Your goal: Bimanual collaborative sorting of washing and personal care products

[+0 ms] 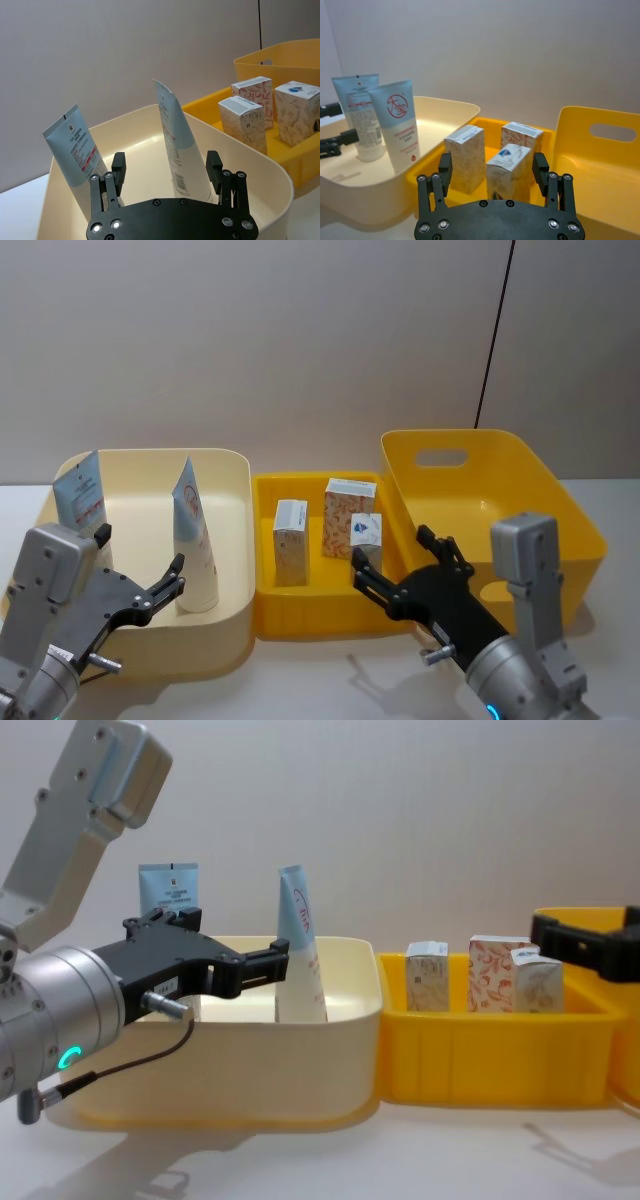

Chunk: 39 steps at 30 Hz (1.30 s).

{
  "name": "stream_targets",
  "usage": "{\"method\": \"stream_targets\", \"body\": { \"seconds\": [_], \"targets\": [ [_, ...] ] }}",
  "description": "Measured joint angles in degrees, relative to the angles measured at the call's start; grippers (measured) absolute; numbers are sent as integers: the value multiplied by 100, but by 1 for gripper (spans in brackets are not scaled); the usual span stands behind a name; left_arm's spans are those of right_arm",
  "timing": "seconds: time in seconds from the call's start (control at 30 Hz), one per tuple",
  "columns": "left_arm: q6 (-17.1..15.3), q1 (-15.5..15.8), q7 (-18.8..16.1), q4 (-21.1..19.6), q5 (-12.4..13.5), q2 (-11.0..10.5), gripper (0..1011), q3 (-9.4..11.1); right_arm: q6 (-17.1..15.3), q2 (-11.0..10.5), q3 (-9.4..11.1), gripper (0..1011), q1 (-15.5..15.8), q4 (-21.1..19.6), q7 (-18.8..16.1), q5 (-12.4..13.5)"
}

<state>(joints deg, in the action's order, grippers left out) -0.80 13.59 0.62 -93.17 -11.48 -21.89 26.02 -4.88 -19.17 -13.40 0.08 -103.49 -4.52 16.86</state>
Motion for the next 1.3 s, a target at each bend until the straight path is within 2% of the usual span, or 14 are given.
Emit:
{"method": "stream_targets", "body": {
  "seconds": [0.23, 0.4, 0.47, 0.5, 0.6, 0.73, 0.93, 1.3],
  "targets": [
    [0, 0, 0, 0, 0, 0, 1003, 0, -564, 97, -82, 998, -142, -253, 0, 80],
    [0, 0, 0, 0, 0, 0, 1003, 0, -1135, 221, -190, 998, -310, -388, 112, 107],
    [0, 0, 0, 0, 0, 0, 1003, 0, -1409, 275, -244, 998, -397, -407, 181, 99],
    [0, 0, 0, 0, 0, 0, 1003, 0, -1409, 275, -244, 998, -397, -407, 181, 99],
    [0, 0, 0, 0, 0, 0, 1003, 0, -1752, 369, -338, 998, -538, -409, 299, 54],
    [0, 0, 0, 0, 0, 0, 1003, 0, -2190, 546, -477, 998, -765, -313, 484, -45],
    [0, 0, 0, 0, 0, -1, 1003, 0, -2574, 812, -645, 998, -1034, -108, 717, -177],
    [0, 0, 0, 0, 0, 0, 1003, 0, -2864, 1128, -862, 998, -1289, 151, 1093, -460]
  ]
}}
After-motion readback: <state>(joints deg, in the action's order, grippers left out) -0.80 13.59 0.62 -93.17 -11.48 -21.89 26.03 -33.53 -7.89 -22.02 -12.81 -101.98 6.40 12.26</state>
